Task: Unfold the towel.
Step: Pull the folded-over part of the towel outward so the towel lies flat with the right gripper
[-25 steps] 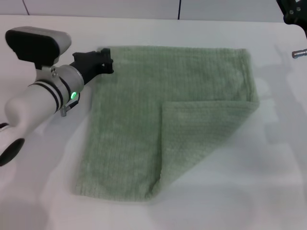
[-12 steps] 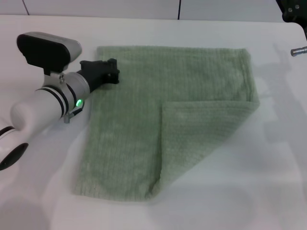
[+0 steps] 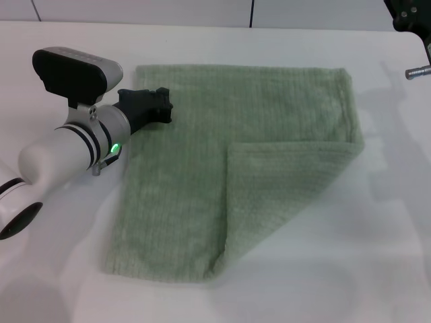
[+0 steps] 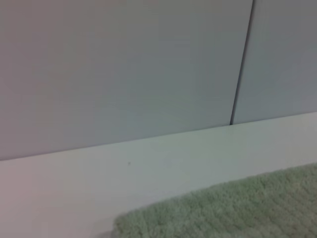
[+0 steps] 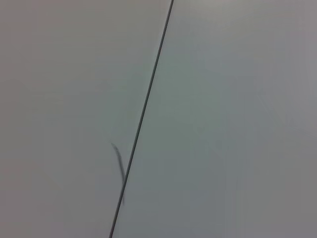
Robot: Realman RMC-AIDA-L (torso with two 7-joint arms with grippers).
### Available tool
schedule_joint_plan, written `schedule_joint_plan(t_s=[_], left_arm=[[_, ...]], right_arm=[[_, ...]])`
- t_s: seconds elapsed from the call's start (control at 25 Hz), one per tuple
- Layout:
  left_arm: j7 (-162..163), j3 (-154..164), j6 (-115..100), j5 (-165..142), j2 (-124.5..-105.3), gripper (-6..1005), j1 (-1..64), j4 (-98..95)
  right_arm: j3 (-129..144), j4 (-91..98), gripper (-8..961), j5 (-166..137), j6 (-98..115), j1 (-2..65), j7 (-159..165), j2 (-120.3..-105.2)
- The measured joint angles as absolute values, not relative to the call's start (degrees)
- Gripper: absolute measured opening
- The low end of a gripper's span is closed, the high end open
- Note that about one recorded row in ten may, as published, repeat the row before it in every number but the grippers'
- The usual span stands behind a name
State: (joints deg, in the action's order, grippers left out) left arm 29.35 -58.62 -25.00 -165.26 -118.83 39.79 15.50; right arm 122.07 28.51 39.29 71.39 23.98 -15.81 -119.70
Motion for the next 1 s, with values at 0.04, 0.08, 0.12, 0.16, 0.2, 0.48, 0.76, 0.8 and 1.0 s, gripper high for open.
schedule_joint_plan(t_s=[0.04,0.08,0.12,0.16,0.2,0.48,0.76,0.8,1.0], left_arm=[[29.4,-58.6,-25.0,-165.3,-118.83,19,39.8,15.4],[29.4,-58.6,-24.9,-165.2,-118.83,20,39.7,15.2],[29.4,-58.6,-24.9,-165.2,-118.83,20,39.7,15.2],[29.4,-58.6,-24.9,-165.2,-118.82,20,39.7,15.1],[29.4,-58.6,-24.9,-165.2,-118.82,21,39.7,15.1],[29.4,-58.8,-24.9,-165.0,-118.74,24,39.3,15.3],[29.4,-58.6,-25.1,-165.1,-118.73,27,39.1,15.5],[29.4,-58.6,-25.2,-165.1,-118.73,28,39.1,15.5],[29.4,-58.6,-25.2,-165.2,-118.74,30,39.1,15.7]], right_arm=[[122.1,28.5,808,39.3,71.4,24.0,-15.8,-119.70],[122.1,28.6,808,39.3,71.3,24.0,-15.8,-119.70],[122.1,28.7,809,39.3,71.1,24.0,-15.8,-119.70],[122.1,28.8,809,39.3,70.9,24.0,-15.8,-119.70],[122.1,29.1,809,39.3,70.1,24.1,-15.8,-119.70],[122.1,32.9,809,39.3,64.9,24.1,-15.0,-119.70],[121.1,44.6,809,38.8,48.3,23.7,-11.5,-119.08],[119.6,49.5,809,38.7,39.9,23.5,-11.4,-118.82],[113.0,62.6,809,36.4,16.0,23.6,-11.7,-118.56]])
